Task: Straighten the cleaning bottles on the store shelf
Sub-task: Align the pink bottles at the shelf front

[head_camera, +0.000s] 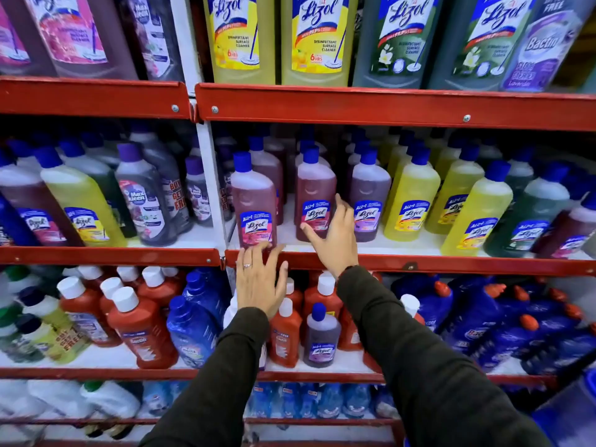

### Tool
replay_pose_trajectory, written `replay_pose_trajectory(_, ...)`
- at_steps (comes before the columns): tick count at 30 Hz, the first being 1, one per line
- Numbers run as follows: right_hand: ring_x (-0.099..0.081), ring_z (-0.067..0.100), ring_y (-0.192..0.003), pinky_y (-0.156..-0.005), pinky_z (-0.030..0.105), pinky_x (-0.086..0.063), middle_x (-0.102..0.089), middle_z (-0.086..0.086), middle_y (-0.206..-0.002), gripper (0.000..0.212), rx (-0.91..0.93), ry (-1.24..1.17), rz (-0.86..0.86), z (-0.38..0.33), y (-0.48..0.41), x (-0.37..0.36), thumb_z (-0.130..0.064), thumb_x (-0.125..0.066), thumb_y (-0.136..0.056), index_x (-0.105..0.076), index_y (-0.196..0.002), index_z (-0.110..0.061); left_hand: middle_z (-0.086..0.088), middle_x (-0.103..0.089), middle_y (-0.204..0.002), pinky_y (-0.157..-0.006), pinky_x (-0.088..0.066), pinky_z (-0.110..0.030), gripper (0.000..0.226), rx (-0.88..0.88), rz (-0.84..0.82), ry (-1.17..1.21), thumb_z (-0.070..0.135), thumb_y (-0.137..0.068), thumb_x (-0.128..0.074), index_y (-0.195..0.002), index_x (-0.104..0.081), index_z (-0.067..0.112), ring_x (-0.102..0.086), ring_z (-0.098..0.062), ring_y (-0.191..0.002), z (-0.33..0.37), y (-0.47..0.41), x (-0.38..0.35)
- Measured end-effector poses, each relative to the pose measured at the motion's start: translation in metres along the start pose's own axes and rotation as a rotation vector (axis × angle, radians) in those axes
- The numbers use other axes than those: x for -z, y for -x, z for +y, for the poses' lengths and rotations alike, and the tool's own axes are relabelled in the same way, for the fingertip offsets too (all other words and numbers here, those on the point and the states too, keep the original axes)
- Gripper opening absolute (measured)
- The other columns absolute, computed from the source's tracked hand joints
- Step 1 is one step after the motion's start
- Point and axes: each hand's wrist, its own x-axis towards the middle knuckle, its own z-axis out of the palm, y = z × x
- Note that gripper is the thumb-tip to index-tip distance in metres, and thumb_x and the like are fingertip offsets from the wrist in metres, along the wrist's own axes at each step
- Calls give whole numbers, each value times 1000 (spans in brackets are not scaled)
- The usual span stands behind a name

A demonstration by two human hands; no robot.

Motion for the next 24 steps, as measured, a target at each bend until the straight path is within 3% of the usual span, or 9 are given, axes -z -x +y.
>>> replay_pose_trajectory(12,-62,42,-121,-99,49,-54,-50,20,-143,98,-278,-15,36,-17,-45,-30,-57,-78,-78,-34,-145,0,-9,-60,-119,-108,-40,-49,34,-80,6,5,38,-98,-48,-126,-61,24,-51,-29,-115,-14,-4,2)
replay_pose_trajectory(24,-68,35,-112,-91,43,-56,-63,14,-128,86,-226,78,33,-18,-23,-20,-62,-75,-79,-40,-135,-7,-11,-62,-115,-106,-42,-50,29,-60,47,-18,35,-96,-53,-119,-63,20,-52,-30,-113,-13,-4,-4)
